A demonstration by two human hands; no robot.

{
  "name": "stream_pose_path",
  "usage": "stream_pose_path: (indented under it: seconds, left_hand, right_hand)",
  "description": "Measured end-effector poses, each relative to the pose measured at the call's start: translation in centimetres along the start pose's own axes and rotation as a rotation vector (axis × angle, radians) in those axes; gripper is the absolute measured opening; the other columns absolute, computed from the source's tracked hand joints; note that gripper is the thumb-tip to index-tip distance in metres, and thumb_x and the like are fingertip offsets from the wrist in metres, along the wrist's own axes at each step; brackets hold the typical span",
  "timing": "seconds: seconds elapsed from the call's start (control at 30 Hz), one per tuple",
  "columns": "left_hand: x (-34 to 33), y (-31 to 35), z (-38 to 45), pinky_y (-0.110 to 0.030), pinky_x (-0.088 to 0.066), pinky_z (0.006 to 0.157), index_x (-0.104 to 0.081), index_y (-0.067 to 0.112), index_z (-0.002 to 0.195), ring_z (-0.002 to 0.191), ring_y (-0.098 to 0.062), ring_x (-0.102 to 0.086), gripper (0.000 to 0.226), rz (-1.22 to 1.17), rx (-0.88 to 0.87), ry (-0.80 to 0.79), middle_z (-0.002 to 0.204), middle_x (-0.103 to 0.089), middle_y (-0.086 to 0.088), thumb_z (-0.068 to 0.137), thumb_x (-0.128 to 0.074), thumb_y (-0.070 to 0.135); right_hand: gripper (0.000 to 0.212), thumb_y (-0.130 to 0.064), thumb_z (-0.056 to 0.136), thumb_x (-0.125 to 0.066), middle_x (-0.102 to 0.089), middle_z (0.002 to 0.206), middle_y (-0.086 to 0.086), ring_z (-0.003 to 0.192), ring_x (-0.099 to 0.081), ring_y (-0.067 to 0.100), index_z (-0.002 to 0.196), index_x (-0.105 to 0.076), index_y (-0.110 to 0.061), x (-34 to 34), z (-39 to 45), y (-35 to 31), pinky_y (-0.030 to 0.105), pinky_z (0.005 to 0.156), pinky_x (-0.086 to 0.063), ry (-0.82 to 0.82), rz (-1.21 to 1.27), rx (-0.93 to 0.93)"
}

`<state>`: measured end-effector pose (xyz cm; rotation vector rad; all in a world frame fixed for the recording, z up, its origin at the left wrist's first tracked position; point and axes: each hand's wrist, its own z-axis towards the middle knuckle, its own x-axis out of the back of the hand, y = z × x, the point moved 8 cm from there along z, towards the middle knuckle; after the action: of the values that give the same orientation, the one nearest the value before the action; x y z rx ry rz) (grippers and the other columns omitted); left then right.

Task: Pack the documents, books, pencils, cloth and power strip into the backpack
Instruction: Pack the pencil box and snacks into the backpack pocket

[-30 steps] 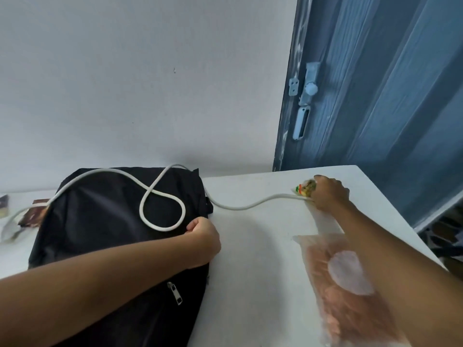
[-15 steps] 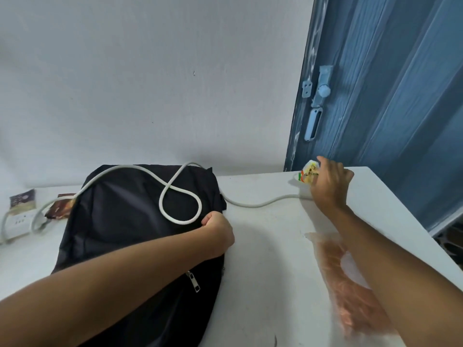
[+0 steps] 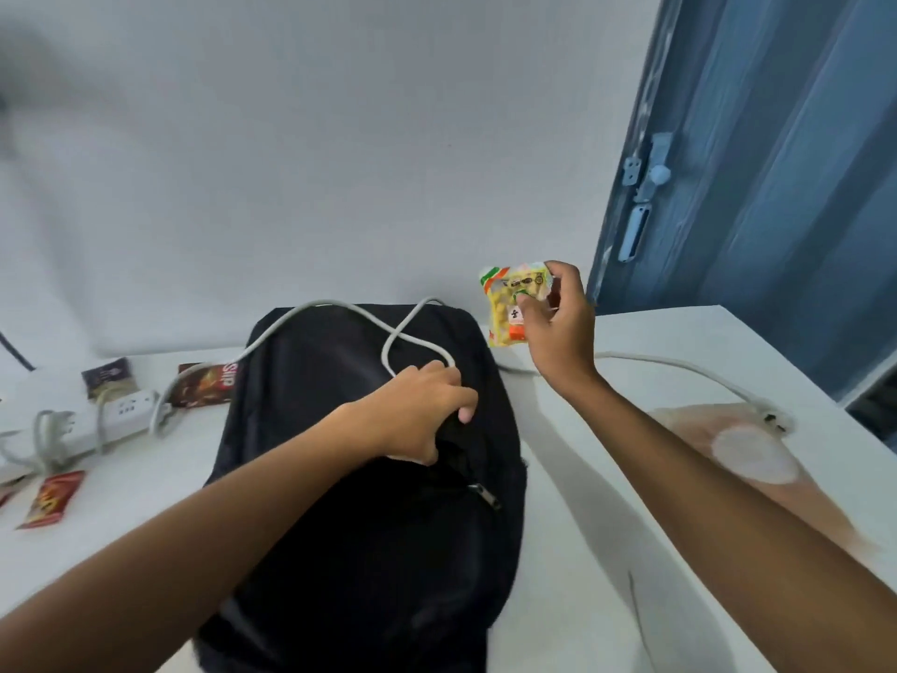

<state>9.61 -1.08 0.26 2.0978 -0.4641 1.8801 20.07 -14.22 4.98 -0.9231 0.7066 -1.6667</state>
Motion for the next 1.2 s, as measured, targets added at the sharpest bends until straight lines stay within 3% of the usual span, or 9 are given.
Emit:
stream_pose_path:
  seconds: [0.17,0.3,0.43,0.53,0.7,0.93,1.0,1.1,1.2]
  left_hand:
    - [0.3,-2.3,-6.8,-0.032,-0.04,0.079,-0.042,0.025,0.107,0.095,-0.015,-0.039,0.055,-0.039,0.057,0.174,0.103,-0.04,0.008,0.061,-0.072,0.022]
    - [0.6,-5.1,-9.5,-0.036,-0.045,0.076,-0.044,0.024,0.099,0.094,-0.016,-0.045,0.046,-0.039,0.187,0.195,0.1,-0.046,0.007,0.062,-0.071,0.025]
    - [2.5,-7.2,-10.7,-0.022,-0.045,0.062,-0.051,0.023,0.067,0.061,-0.004,-0.053,0.016,-0.344,0.192,0.251,0.06,-0.053,0.012,0.061,-0.061,0.034]
    - [5.4,-7.6,-11.1,-0.01,-0.039,0.056,-0.061,0.019,0.065,0.056,0.004,-0.055,0.008,-0.474,0.153,0.353,0.059,-0.06,0.011,0.069,-0.066,0.024]
    - [9.0,-7.9,-11.3,-0.005,-0.042,0.059,-0.069,0.012,0.069,0.062,0.009,-0.06,0.011,-0.442,0.118,0.398,0.063,-0.062,0.015,0.069,-0.072,0.002]
    - [11.3,-7.7,-12.3,-0.01,-0.046,0.059,-0.071,0.011,0.071,0.06,0.003,-0.06,0.011,-0.484,0.122,0.512,0.065,-0.067,0.009,0.067,-0.071,0.0]
    - [11.0,-7.3,-12.4,-0.007,-0.043,0.057,-0.07,0.014,0.069,0.057,0.005,-0.059,0.016,-0.501,0.125,0.52,0.061,-0.063,0.014,0.067,-0.07,-0.002]
    - [10.7,-7.1,-12.6,-0.006,-0.041,0.058,-0.07,0.013,0.07,0.056,0.005,-0.058,0.017,-0.507,0.118,0.533,0.061,-0.062,0.016,0.067,-0.07,-0.004]
    - [10.4,-7.3,-12.7,-0.007,-0.042,0.059,-0.071,0.009,0.072,0.058,0.003,-0.058,0.014,-0.521,0.118,0.547,0.063,-0.064,0.012,0.068,-0.068,-0.004]
  right_hand:
    - [0.033,-0.003,0.084,-0.064,-0.069,0.101,0.001,0.088,-0.066,0.01,0.114,-0.056,-0.015,-3.1,-4.2,-5.6,0.02,0.071,-0.053,-0.065,0.337,-0.184]
    - [0.034,0.003,0.081,-0.067,-0.072,0.088,-0.002,0.077,-0.068,0.008,0.104,-0.061,-0.021,-5.0,-7.2,-10.3,0.026,0.068,-0.056,-0.319,0.422,-0.189]
    - [0.041,0.004,0.078,-0.068,-0.072,0.087,0.001,0.076,-0.068,0.01,0.114,-0.064,-0.017,-7.9,-10.9,-12.1,0.025,0.071,-0.052,-0.779,0.258,-0.214]
    - [0.051,-0.001,0.078,-0.067,-0.066,0.077,0.012,0.063,-0.058,0.013,0.123,-0.056,-0.024,-9.7,-14.6,-12.4,0.025,0.063,-0.047,-1.019,-0.071,-0.088]
    - [0.032,-0.008,0.08,-0.057,-0.045,0.059,-0.004,0.043,-0.044,0.006,0.106,-0.046,-0.021,-11.3,-15.9,-11.8,0.027,0.049,-0.039,-0.936,-0.205,-0.05]
    - [0.016,-0.012,0.085,-0.052,-0.058,0.101,0.017,0.091,-0.057,0.041,0.099,-0.05,-0.005,-15.3,-16.3,-13.4,0.04,0.067,-0.04,-0.736,-0.59,0.309]
    - [0.019,-0.011,0.088,-0.051,-0.061,0.109,0.021,0.099,-0.059,0.04,0.102,-0.058,-0.001,-16.9,-15.5,-11.6,0.037,0.075,-0.044,-0.762,-0.598,0.18]
    - [0.029,-0.022,0.093,-0.04,-0.064,0.119,0.011,0.11,-0.059,0.027,0.112,-0.061,-0.016,-17.2,-14.1,-10.2,0.034,0.09,-0.047,-0.679,-0.261,-0.17]
    - [0.034,-0.016,0.097,-0.038,-0.059,0.126,0.016,0.117,-0.056,0.031,0.125,-0.057,-0.011,-17.9,-14.0,-10.6,0.037,0.097,-0.044,-0.742,-0.438,-0.089]
